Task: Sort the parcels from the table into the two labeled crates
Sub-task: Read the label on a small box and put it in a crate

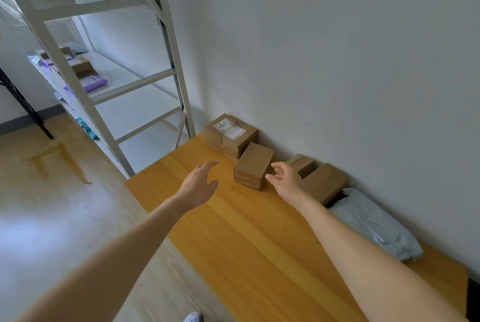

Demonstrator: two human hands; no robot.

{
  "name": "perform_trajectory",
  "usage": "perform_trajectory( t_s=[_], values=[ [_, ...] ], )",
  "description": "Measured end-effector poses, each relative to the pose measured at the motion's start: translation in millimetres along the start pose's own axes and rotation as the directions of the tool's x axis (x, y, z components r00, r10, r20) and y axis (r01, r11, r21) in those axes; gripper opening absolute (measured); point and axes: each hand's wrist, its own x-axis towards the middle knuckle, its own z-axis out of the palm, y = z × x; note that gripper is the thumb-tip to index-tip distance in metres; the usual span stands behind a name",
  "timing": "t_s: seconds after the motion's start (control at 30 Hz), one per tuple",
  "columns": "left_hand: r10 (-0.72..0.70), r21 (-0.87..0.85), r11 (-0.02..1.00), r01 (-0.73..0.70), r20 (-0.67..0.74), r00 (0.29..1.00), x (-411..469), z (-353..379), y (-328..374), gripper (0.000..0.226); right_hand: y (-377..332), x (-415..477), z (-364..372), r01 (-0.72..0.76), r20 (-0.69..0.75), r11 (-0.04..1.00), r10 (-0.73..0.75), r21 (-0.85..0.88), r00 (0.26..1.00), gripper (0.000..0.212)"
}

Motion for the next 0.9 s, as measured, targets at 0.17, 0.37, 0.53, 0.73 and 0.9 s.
perform_trajectory(
  t_s=[0.17,0.37,0.53,0.73,0.9],
  values=[
    [-0.018,-0.033,0.999,0.019,0.036,0.999,77,-9,-33,0.06,-5,60,31,-0.039,-0.01,0.999,0.039,0.011,0.999,0.043],
    [-0.013,-0.04,0.999,0.019,0.146,0.989,175,-15,-73,0.064,-17,139,67,-0.139,-0.021,0.99,0.138,-0.026,0.99,0.047],
    [-0.045,-0.064,0.995,0.07,0.33,0.943,237,-6,-103,0.069,-23,207,88,-0.233,-0.054,0.97,0.23,-0.066,0.972,0.052],
    [-0.081,-0.086,0.985,0.149,0.532,0.843,276,25,-122,0.074,-24,275,96,-0.299,-0.021,0.953,0.299,-0.042,0.954,0.067],
    [-0.139,-0.192,0.928,0.32,0.619,0.773,292,48,-122,0.081,-16,302,102,-0.333,-0.073,0.942,0.329,-0.047,0.941,0.072]
  ],
)
